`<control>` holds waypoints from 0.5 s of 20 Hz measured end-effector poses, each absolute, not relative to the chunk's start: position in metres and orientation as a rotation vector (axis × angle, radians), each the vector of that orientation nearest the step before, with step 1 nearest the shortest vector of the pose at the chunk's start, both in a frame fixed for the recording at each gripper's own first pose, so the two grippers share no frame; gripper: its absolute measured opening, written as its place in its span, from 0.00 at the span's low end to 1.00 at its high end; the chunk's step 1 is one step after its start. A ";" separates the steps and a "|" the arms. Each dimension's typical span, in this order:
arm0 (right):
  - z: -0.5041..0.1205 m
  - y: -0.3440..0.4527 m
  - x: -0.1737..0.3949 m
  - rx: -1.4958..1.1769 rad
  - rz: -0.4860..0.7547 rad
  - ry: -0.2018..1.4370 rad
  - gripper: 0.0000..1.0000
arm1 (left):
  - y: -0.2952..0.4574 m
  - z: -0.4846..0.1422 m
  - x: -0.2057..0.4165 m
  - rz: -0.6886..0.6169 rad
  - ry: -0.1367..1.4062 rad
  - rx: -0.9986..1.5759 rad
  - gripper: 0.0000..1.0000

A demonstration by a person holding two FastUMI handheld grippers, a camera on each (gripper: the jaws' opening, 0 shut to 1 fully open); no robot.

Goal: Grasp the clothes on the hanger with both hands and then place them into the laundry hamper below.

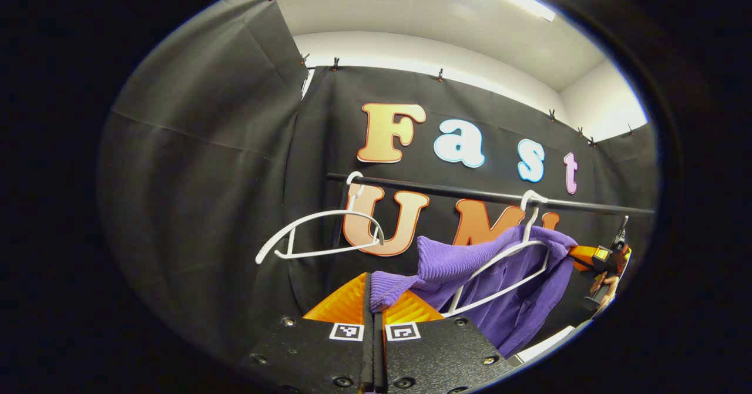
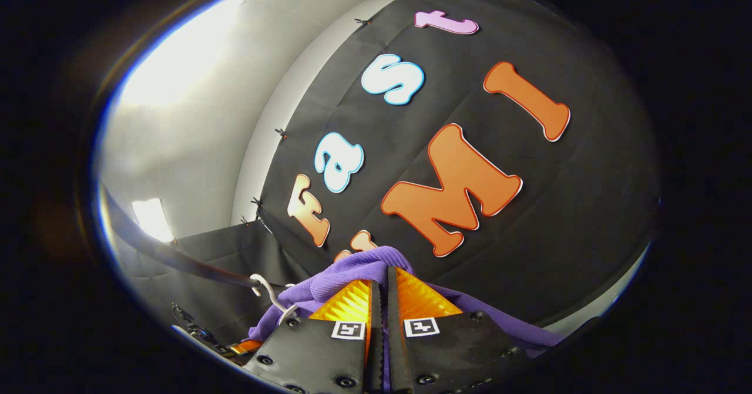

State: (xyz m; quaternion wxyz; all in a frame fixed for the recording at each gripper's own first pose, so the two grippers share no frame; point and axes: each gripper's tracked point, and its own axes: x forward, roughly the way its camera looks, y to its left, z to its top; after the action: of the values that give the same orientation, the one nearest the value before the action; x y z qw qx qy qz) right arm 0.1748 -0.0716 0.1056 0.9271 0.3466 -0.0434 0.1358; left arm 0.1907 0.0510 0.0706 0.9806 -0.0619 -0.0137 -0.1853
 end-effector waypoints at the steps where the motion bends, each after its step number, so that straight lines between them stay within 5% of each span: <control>1: 0.112 -0.073 0.179 0.714 0.275 -0.090 0.11 | 0.052 0.074 0.194 -0.382 -0.028 -0.133 0.00; 10: 0.151 -0.091 0.204 0.729 0.285 -0.085 0.15 | 0.052 0.101 0.227 -0.444 -0.054 -0.130 0.00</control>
State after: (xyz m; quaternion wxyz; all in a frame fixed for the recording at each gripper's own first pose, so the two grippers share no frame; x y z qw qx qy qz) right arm 0.2041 -0.0908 0.1508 0.9235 0.3552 -0.0415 0.1388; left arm 0.2265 0.0520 0.1006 0.9730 -0.0646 -0.0268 -0.2201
